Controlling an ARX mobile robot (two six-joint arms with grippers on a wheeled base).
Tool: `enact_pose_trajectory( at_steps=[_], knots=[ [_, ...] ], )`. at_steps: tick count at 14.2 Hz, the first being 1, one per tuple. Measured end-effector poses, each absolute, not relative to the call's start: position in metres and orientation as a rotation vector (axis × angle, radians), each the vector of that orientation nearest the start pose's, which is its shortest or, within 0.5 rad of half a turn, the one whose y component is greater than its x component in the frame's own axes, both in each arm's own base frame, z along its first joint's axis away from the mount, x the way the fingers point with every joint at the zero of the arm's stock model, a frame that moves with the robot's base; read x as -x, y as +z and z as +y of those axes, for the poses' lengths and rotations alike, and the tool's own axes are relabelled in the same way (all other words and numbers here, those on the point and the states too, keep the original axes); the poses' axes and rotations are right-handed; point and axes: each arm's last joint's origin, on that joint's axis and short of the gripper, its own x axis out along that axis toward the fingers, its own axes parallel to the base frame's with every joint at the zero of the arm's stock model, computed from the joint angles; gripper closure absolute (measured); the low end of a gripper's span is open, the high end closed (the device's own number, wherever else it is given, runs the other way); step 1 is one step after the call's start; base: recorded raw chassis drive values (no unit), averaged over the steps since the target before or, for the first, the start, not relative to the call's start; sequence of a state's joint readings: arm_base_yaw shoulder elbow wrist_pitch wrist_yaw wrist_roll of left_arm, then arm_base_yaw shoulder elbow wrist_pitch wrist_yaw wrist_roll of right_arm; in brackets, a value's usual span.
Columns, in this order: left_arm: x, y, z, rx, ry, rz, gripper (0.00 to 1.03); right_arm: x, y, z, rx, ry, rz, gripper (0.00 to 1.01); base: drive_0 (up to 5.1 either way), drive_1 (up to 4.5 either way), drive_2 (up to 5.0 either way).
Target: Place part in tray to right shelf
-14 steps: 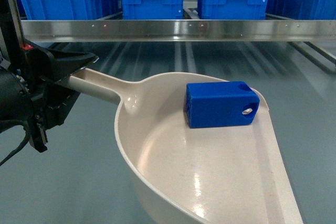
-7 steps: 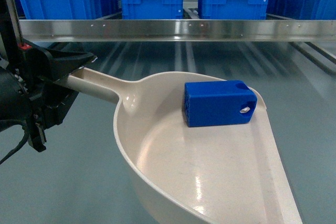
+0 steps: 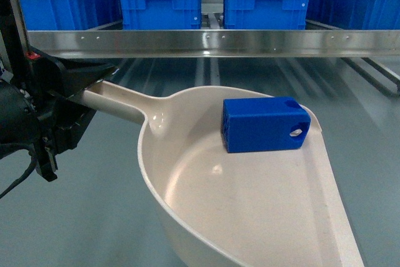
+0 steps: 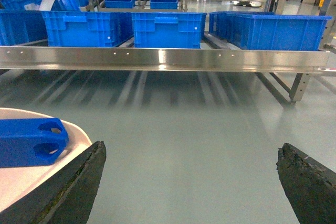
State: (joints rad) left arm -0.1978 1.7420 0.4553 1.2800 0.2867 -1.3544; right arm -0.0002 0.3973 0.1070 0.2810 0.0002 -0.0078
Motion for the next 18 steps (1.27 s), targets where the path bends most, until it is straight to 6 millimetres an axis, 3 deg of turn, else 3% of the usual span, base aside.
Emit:
enact_pose_trajectory(
  at_steps=[18],
  knots=[
    [-0.2795,0.1456,-0.065,1.326,-0.409,0.328,0.89,-0.1252,0.1924,0.0,0.008,0.0,0.006,0.03,0.0,4.0,-3.9]
  ],
)
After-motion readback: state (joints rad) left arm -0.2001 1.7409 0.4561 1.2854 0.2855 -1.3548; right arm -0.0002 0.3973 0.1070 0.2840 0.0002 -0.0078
